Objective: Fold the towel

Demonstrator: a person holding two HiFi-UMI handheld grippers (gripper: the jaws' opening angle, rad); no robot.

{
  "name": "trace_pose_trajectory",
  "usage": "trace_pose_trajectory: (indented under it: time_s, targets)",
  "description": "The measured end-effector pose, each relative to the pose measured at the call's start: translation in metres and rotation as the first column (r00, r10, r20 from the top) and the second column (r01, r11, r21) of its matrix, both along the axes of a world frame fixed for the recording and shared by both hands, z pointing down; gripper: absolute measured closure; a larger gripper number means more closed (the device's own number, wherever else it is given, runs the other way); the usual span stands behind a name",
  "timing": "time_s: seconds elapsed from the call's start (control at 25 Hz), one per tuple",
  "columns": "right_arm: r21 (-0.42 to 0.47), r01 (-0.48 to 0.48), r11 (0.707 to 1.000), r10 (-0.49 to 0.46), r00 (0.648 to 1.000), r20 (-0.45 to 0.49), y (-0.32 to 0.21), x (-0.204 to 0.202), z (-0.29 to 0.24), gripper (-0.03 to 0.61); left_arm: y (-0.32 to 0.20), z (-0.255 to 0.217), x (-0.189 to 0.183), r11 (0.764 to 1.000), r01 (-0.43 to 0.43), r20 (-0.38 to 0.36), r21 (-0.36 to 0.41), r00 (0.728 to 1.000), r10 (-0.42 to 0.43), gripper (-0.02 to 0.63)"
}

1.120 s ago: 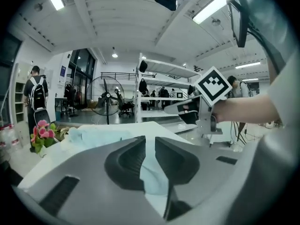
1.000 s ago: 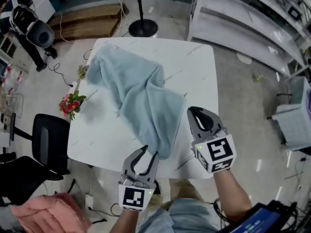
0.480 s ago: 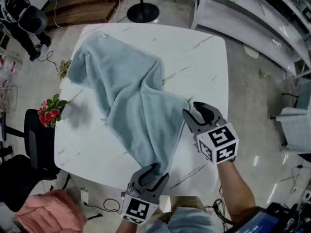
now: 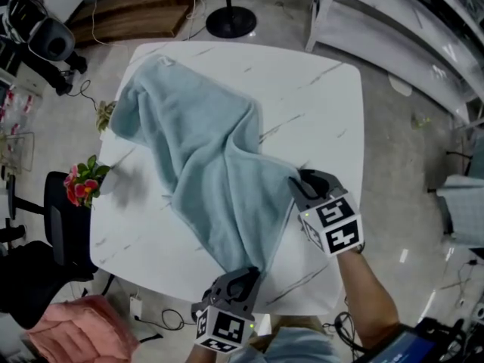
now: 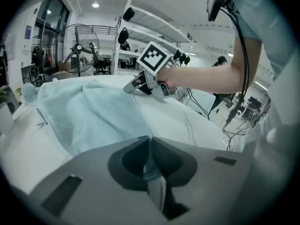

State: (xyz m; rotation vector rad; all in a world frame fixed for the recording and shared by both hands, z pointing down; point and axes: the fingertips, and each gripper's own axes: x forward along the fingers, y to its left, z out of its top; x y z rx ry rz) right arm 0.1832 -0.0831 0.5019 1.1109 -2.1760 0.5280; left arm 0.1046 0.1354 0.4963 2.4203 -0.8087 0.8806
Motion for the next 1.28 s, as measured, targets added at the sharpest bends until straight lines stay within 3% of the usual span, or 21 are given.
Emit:
trace_pose_trajectory:
  time_s: [0.12, 0.2, 0.48, 0.68, 0.96, 1.28]
  targets:
    - [0.008, 0.01, 1.0, -0.009, 1.0, -0.027, -0.001, 0.001, 0.002, 0.542, -0.001, 0.005, 0.001, 0.999, -0.008, 0.025, -0.04, 1.0, 0.009, 0.589]
    - [0.004, 0.001, 1.0, -0.001, 1.0, -0.016, -0.001, 0.004, 0.0, 0.552, -0.003, 0.005, 0.001, 0.997, 0.001, 0.01, -0.073, 1.0, -0.001, 0.594]
    - [0.046, -0.07, 0.996, 0.071, 0.997, -0.01, -0.002, 0.038, -0.017, 0.554, -0.009, -0.007, 0.028, 0.988, -0.025, -0.106, -0.15, 0.994, 0.009, 0.597]
    - [0.053, -0.142, 0.988, 0.144, 0.989, -0.023, 0.005, 0.08, -0.02, 0.552, -0.003, -0.011, 0.059, 0.979, -0.091, -0.156, -0.182, 0.986, 0.063, 0.597]
    - [0.06, -0.231, 0.971, 0.234, 0.971, -0.041, 0.015, 0.131, -0.019, 0.554, -0.005, -0.013, 0.087, 0.974, -0.118, -0.2, -0.196, 0.977, 0.078, 0.597]
    - [0.087, -0.272, 0.958, 0.274, 0.961, -0.019, 0.027, 0.146, -0.034, 0.554, -0.005, -0.017, 0.093, 0.969, -0.091, -0.213, -0.228, 0.976, 0.041, 0.597]
